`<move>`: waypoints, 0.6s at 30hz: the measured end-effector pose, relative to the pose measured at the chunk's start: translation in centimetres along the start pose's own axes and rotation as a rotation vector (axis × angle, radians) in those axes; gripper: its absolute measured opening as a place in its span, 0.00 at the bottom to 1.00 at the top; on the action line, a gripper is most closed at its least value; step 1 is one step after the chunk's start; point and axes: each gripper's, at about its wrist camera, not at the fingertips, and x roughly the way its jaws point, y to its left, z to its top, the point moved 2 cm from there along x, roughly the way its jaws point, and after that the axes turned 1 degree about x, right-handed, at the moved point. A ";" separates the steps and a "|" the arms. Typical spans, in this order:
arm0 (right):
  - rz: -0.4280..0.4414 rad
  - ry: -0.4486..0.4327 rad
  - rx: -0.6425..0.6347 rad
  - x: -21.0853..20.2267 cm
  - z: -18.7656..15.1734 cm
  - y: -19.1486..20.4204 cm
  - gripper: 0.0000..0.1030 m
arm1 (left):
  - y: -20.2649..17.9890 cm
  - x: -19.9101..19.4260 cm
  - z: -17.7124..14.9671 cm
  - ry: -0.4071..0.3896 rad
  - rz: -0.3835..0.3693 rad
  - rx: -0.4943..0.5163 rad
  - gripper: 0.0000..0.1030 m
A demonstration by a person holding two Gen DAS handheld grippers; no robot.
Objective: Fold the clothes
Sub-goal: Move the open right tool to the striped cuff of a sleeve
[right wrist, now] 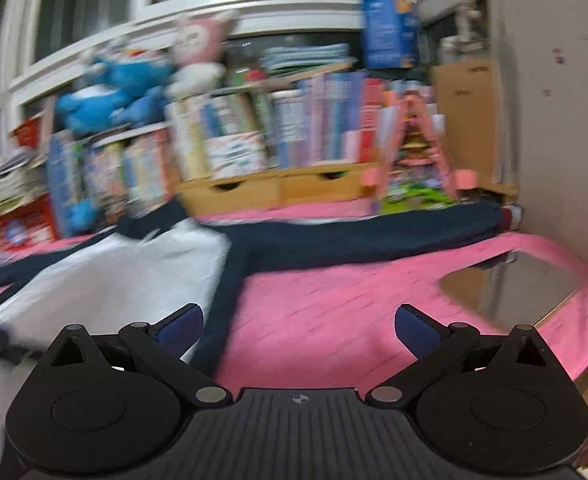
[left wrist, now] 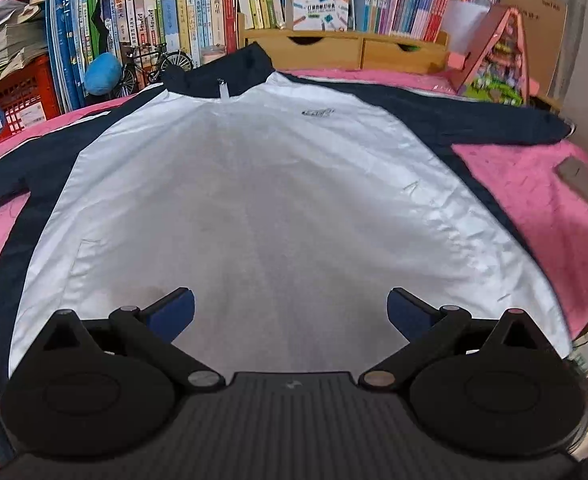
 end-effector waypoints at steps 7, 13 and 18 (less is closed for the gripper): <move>-0.146 -0.028 0.201 8.4 4.4 -9.9 1.00 | 0.0 1.1 -0.7 -0.004 0.017 0.025 1.00; -0.219 0.014 0.342 15.5 6.8 -17.5 1.00 | 0.5 0.7 -1.1 -0.027 -0.026 0.051 1.00; -0.277 0.065 0.402 21.6 8.0 -21.3 1.00 | 0.5 0.8 -0.7 -0.012 -0.047 0.058 1.00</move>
